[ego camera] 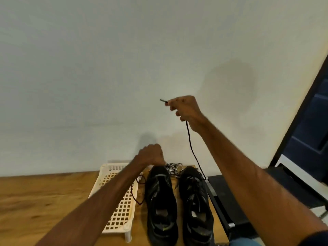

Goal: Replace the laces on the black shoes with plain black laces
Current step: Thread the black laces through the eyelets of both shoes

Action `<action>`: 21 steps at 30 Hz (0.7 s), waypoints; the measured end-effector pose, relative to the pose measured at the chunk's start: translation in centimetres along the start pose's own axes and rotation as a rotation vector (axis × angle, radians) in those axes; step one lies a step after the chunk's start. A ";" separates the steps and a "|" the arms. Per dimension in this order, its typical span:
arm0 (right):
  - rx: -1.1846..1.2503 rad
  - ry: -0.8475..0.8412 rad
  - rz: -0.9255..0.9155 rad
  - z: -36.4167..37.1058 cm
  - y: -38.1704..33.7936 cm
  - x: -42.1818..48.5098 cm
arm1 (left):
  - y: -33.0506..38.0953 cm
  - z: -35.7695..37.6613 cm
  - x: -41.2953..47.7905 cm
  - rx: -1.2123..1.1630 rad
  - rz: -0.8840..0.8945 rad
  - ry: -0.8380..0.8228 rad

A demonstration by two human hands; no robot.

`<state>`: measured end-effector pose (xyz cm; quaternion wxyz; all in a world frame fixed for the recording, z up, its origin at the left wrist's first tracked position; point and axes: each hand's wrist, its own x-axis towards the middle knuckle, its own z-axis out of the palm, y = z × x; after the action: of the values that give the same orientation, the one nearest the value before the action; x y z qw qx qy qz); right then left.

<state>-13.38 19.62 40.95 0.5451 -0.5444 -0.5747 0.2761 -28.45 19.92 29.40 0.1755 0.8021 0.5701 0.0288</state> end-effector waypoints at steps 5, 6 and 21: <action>-0.067 -0.113 0.153 1.9 9.1 -4.0 | -3.5 6.9 -0.2 0.039 -0.040 0.050; -0.082 -0.130 0.188 2.2 10.6 -4.8 | -3.8 7.7 -0.2 0.047 -0.042 0.097; -0.456 -0.225 0.217 5.8 20.9 -9.5 | -5.9 12.7 -0.2 -0.203 -0.080 0.452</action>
<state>-13.74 17.75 17.36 0.3081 -0.6774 -0.6173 0.2553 -30.77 18.29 15.70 0.1240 0.7305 0.6202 0.2576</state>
